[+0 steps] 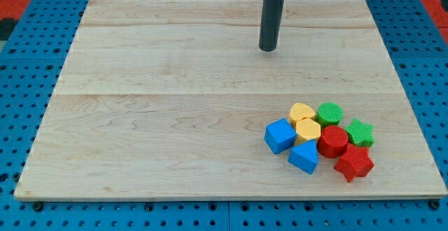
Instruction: Move your arm to the bottom right corner
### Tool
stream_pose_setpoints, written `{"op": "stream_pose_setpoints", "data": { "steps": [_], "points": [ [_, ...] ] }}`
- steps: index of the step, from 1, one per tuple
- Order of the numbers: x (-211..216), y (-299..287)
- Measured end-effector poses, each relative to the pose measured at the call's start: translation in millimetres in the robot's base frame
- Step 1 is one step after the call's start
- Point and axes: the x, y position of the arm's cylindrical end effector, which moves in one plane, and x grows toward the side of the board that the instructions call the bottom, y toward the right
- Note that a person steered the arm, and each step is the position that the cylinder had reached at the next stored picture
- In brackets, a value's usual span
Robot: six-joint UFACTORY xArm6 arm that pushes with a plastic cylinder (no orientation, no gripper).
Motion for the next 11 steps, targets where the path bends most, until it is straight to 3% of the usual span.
{"op": "stream_pose_setpoints", "data": {
  "steps": [3, 5, 7, 8, 11],
  "points": [
    [8.8, 2.4],
    [-22.3, 90.7],
    [-20.5, 122.9],
    [23.0, 186.5],
    [242.7, 215.5]
  ]
}}
